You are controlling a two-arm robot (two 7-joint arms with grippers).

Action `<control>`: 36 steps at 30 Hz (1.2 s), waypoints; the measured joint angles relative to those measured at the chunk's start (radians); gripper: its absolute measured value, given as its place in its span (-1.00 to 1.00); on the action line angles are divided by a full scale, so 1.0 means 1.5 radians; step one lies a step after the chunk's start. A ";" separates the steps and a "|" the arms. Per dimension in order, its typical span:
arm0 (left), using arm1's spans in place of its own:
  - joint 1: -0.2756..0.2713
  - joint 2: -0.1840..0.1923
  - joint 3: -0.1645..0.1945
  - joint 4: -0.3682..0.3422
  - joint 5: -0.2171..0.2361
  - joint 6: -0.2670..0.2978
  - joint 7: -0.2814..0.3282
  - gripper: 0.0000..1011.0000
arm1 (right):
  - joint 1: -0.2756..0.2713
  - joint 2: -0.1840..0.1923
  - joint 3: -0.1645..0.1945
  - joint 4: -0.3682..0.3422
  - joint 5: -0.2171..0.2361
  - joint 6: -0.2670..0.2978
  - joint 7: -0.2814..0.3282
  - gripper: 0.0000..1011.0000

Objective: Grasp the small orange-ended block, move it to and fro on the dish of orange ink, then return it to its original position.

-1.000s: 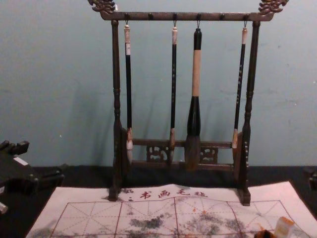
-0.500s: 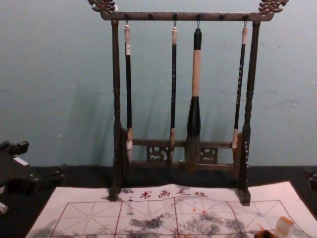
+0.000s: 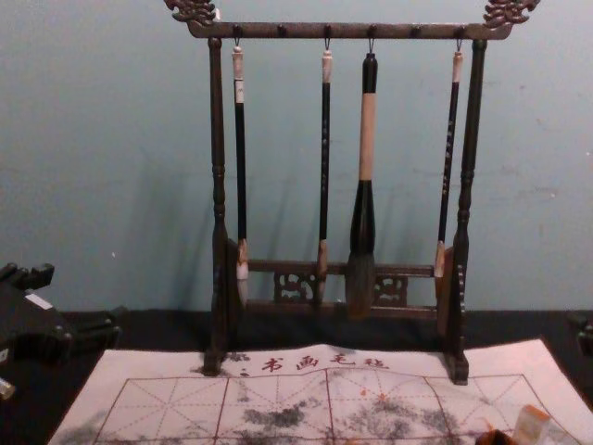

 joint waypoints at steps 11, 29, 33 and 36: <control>0.000 0.000 0.000 0.000 0.000 0.000 0.000 0.98 | -0.007 -0.005 0.019 -0.003 -0.001 0.002 0.026 0.98; 0.000 0.000 0.000 0.000 0.000 0.000 0.000 0.98 | -0.073 0.013 0.061 -0.082 0.025 0.005 0.078 0.98; 0.000 0.000 0.000 0.000 0.000 0.000 0.000 0.98 | -0.086 0.017 0.066 -0.100 0.030 0.005 0.094 0.98; 0.000 0.000 0.000 0.000 0.000 0.000 0.000 0.98 | -0.095 0.020 0.069 -0.111 0.034 0.004 0.108 0.98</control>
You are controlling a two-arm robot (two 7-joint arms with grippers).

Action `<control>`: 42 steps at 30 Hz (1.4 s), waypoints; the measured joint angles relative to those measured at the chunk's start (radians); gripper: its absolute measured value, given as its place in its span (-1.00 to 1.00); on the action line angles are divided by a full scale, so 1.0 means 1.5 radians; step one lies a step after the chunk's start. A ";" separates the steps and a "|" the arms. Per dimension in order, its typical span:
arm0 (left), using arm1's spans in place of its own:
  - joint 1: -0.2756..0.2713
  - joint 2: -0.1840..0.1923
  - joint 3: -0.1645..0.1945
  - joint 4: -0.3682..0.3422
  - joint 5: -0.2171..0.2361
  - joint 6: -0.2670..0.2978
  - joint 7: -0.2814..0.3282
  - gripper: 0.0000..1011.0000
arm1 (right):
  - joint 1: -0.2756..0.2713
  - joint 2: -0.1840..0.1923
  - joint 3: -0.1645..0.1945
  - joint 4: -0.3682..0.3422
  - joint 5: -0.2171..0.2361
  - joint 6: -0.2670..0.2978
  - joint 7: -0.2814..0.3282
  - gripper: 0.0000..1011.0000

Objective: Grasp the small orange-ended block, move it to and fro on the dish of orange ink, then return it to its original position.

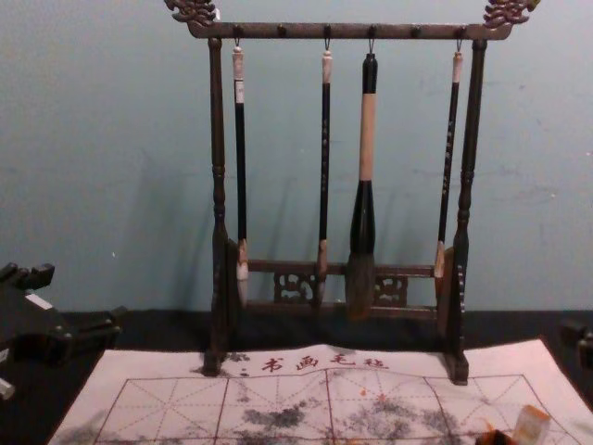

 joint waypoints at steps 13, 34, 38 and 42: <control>0.000 0.000 0.000 0.000 0.000 0.000 0.000 0.98 | -0.022 0.002 0.008 -0.020 0.048 -0.004 0.096 0.98; 0.000 0.000 0.000 0.000 0.000 0.000 0.000 0.98 | -0.009 -0.025 0.015 0.027 0.142 0.100 0.230 0.98; 0.000 0.000 0.000 0.000 0.000 0.000 0.000 0.98 | -0.003 -0.031 0.014 0.039 0.147 0.109 0.237 0.98; 0.000 0.000 0.000 0.000 0.000 0.000 0.000 0.98 | 0.003 -0.035 0.011 0.050 0.151 0.116 0.242 0.98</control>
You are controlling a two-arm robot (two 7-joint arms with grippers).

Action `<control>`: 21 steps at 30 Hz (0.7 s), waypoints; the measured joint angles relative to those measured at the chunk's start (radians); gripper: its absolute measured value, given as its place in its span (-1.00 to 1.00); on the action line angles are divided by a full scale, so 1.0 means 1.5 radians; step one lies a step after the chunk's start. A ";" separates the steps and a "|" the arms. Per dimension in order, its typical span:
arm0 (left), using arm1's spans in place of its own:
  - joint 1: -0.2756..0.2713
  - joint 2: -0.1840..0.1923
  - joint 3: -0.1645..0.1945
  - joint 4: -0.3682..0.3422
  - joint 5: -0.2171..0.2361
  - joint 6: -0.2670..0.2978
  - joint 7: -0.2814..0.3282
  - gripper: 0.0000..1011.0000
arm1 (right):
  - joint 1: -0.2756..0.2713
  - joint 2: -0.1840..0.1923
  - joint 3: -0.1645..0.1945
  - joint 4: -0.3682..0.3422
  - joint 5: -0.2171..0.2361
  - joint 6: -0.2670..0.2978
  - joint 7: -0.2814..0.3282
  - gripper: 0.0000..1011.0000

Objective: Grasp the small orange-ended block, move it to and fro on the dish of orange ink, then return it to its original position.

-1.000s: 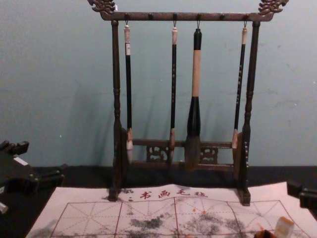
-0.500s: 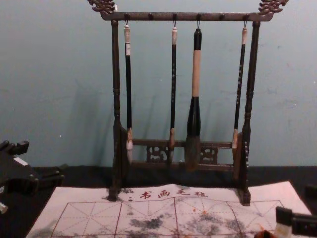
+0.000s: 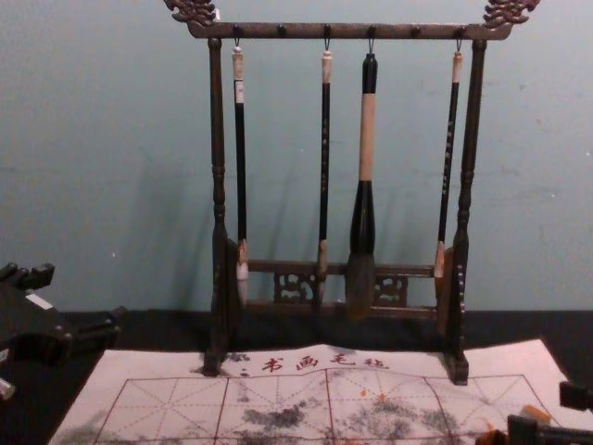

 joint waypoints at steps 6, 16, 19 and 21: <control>0.000 0.000 0.000 0.000 0.000 0.000 0.000 0.98 | 0.005 -0.002 -0.003 0.007 0.004 0.006 0.004 0.98; 0.000 0.000 0.000 0.000 0.000 0.000 0.000 0.98 | 0.015 -0.004 -0.010 0.019 0.010 0.013 0.011 0.98; 0.000 0.000 0.000 0.000 0.000 0.000 0.000 0.98 | 0.019 -0.005 -0.014 0.022 0.012 0.015 0.014 0.98; 0.000 0.000 0.000 0.000 0.000 0.000 0.000 0.98 | 0.021 -0.005 -0.016 0.024 0.013 0.016 0.015 0.98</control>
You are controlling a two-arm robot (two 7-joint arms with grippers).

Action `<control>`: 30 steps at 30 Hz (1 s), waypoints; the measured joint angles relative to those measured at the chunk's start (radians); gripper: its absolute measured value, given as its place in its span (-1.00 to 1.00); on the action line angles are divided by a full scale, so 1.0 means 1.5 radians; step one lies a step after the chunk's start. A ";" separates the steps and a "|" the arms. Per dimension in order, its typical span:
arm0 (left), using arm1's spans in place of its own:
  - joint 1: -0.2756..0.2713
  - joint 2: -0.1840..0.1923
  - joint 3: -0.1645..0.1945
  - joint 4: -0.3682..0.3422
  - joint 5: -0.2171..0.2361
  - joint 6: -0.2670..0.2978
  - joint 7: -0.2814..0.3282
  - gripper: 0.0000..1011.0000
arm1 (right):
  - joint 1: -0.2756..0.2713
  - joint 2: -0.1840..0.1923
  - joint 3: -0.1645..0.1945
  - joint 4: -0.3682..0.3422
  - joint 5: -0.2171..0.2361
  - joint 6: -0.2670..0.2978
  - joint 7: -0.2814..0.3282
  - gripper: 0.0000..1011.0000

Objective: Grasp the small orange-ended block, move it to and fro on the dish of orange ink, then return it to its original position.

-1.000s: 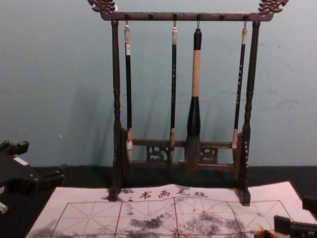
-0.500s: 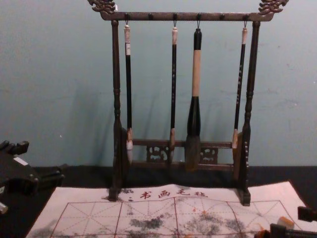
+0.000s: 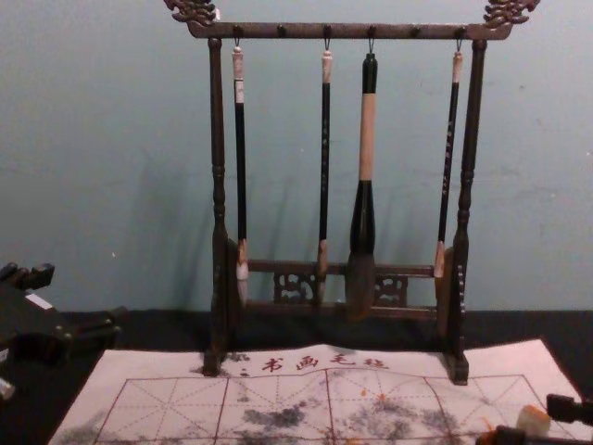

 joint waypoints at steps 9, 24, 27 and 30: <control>0.000 0.000 0.000 0.000 0.000 0.000 0.000 0.98 | 0.009 -0.002 -0.008 0.009 0.008 0.007 0.002 0.98; 0.000 0.000 0.000 0.000 0.000 0.000 0.000 0.98 | 0.012 -0.002 -0.011 0.012 0.009 0.010 0.002 0.98; 0.000 0.000 0.000 0.000 0.000 0.000 0.000 0.98 | 0.012 -0.002 -0.010 0.012 0.009 0.010 0.002 0.98; 0.000 0.000 0.000 0.000 0.000 0.000 0.000 0.98 | 0.011 -0.002 -0.010 0.012 0.009 0.010 0.001 0.93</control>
